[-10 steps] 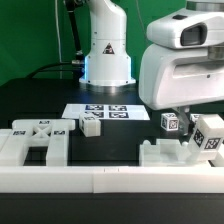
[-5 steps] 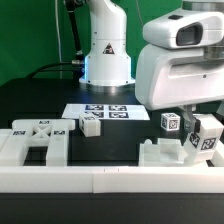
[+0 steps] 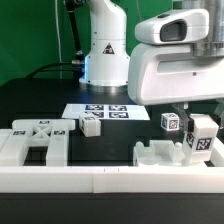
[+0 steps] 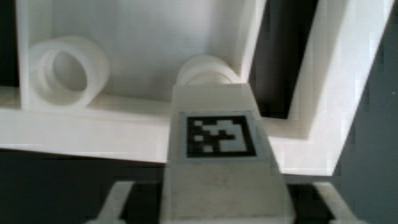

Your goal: Assemble chair

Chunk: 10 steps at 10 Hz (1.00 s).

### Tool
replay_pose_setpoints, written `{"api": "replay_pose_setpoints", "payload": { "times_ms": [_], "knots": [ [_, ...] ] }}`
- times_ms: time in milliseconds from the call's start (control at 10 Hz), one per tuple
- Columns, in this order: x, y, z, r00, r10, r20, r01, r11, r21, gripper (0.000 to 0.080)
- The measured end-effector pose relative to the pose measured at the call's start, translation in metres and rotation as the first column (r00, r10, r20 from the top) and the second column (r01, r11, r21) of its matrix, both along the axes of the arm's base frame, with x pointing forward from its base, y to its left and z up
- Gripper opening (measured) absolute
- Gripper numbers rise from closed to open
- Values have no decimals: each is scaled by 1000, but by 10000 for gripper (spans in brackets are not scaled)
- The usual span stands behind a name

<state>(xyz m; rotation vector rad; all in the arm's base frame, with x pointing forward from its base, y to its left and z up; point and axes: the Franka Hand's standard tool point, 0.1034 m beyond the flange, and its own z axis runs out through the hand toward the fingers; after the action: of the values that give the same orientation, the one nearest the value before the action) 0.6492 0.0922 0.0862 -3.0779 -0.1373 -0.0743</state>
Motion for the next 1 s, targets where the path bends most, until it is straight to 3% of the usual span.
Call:
{"api": "replay_pose_setpoints", "payload": {
  "times_ms": [700,1000],
  "knots": [
    [-2,3,0,908,-419,6,418,907,56,291],
    [-6,15,0,779,-627,-24,627,776,72,291]
  ]
}}
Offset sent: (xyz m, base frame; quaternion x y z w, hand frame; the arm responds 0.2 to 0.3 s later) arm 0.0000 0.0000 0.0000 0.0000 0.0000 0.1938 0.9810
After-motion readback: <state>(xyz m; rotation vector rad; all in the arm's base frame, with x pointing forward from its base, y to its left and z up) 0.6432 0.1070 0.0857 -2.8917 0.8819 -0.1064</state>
